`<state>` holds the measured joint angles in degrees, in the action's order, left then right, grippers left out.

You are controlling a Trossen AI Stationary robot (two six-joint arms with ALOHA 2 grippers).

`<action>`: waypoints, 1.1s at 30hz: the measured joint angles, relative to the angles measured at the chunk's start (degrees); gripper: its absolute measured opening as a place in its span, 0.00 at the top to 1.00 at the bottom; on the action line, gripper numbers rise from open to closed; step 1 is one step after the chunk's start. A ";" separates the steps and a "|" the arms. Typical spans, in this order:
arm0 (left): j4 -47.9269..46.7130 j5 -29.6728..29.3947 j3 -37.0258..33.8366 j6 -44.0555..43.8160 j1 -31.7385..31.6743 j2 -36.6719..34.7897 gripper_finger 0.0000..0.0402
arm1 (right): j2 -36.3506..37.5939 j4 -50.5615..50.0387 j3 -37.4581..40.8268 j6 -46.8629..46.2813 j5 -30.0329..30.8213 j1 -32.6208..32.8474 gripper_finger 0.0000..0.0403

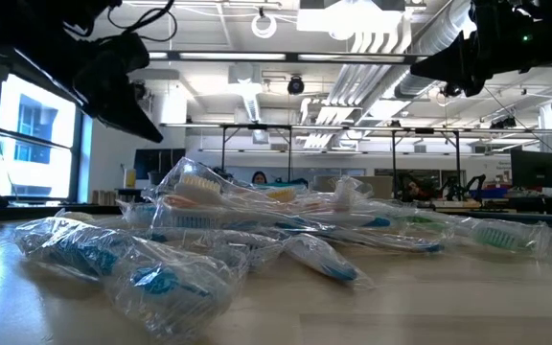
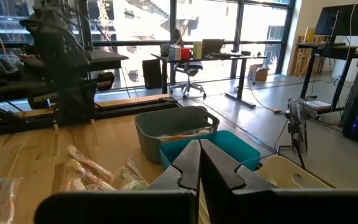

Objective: Pick & Place Toothbrushes
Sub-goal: Put the orange toothbrush into the dark blue bin

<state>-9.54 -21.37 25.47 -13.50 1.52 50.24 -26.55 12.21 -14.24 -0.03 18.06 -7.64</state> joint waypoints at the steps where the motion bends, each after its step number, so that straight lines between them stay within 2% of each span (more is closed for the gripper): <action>1: 0.39 0.00 0.02 -0.72 0.00 0.70 0.98 | 0.00 -0.02 0.00 0.09 0.00 0.00 0.99; 11: 0.65 0.01 0.02 -5.46 0.00 5.03 0.98 | 0.00 -0.04 0.00 0.26 0.00 0.00 0.99; 24: 0.48 0.04 0.02 -5.16 0.00 5.16 0.97 | -0.01 -0.09 0.00 0.28 0.00 0.00 0.99; 28: 0.41 0.09 0.02 -8.89 0.00 5.16 0.97 | -0.01 -0.09 0.00 0.28 0.00 0.00 0.99; 33: 0.39 0.06 0.02 -9.29 0.00 5.16 0.97 | -0.02 -0.11 0.00 0.28 0.00 0.00 0.99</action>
<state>-9.15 -21.31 25.50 -22.79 1.52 55.40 -26.57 12.09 -14.24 0.25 18.06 -7.64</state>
